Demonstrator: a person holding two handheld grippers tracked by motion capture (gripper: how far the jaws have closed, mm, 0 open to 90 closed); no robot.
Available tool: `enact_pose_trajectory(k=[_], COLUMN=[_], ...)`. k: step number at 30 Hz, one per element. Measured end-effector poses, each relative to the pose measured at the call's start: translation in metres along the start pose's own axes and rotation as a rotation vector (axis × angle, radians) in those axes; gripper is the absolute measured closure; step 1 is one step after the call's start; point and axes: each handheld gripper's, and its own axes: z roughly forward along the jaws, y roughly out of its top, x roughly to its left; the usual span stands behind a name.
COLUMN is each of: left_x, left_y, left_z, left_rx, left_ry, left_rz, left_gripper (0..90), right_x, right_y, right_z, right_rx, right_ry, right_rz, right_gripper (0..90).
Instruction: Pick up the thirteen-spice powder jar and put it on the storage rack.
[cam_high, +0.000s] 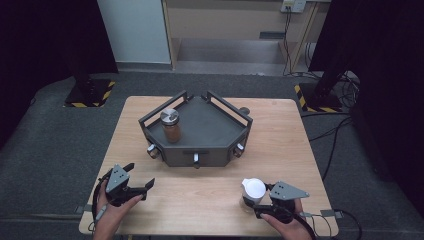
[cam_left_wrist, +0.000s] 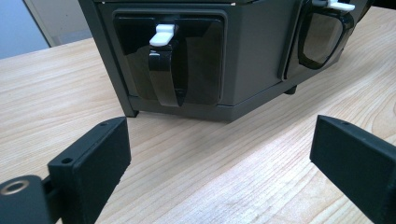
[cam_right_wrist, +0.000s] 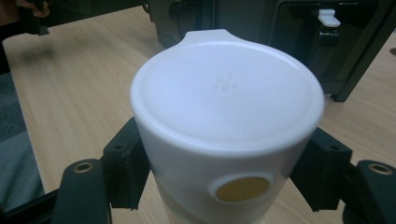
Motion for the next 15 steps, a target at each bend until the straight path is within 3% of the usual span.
enact_pose_trajectory(k=[15], left_x=[-0.0001], left_y=[0.0010], left_z=[0.0009], left_rx=[0.008], left_ry=[-0.002], left_rz=[0.009], left_gripper=[4.8], right_x=[0.0039], right_y=[0.0028], right_z=[-0.0004], right_rx=[0.011], right_ry=[-0.012], right_rz=[-0.016], right_gripper=[31.1])
